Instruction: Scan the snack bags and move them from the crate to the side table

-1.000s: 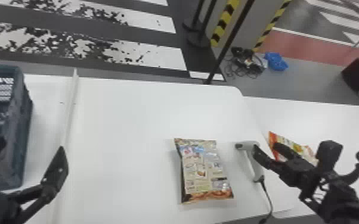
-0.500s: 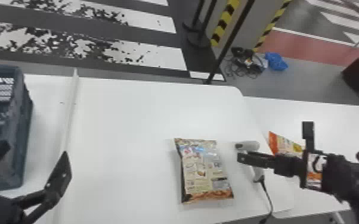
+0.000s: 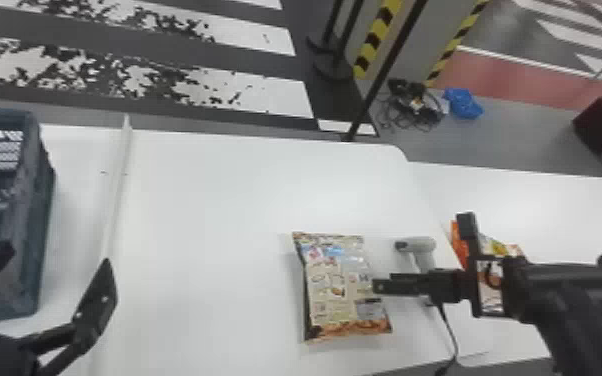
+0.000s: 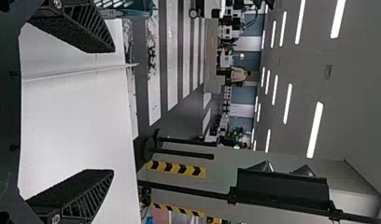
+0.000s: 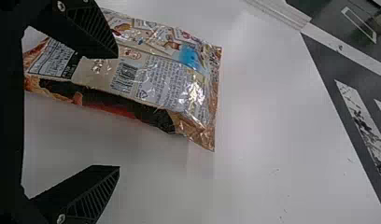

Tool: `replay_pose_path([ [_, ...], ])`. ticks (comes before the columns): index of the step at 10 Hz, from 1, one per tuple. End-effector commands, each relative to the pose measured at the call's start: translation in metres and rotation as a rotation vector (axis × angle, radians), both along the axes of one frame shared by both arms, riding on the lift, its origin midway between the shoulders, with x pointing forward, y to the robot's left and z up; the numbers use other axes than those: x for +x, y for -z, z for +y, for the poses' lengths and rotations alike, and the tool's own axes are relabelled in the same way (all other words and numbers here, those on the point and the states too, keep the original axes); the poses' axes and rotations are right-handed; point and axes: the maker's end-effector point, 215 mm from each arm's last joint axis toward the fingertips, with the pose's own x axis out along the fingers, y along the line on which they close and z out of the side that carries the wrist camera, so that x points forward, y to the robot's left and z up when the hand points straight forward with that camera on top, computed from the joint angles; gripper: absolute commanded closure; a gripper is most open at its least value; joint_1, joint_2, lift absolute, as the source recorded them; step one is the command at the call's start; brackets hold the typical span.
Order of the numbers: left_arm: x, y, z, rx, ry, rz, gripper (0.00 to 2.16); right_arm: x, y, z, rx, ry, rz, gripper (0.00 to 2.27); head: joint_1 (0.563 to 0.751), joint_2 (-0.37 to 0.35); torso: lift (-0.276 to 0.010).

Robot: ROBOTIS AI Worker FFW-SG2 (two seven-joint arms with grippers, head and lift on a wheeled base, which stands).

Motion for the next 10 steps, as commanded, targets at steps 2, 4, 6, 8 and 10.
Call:
replay_pose_path([
  [2,0.003,0.000,0.000,-0.002,-0.001,-0.005,0.07,-0.007,0.017,0.029,0.013,-0.060,0.035,0.07,0.695,-0.350,-0.087],
  [4,0.004,0.004,0.000,-0.002,-0.001,-0.001,0.07,-0.006,0.021,0.041,0.012,-0.085,0.053,1.05,0.695,-0.350,-0.087],
  [6,0.006,0.004,0.001,-0.008,-0.002,-0.004,0.07,-0.004,0.022,0.042,0.012,-0.083,0.036,2.24,0.695,-0.350,-0.087],
  [8,0.008,0.004,0.002,-0.012,-0.007,-0.012,0.07,-0.006,0.003,0.033,0.018,-0.056,-0.006,2.24,0.695,-0.350,-0.087],
  [10,0.010,0.002,0.001,-0.017,-0.007,-0.019,0.07,-0.010,-0.033,0.031,0.043,-0.022,-0.050,2.24,0.695,-0.350,-0.087],
])
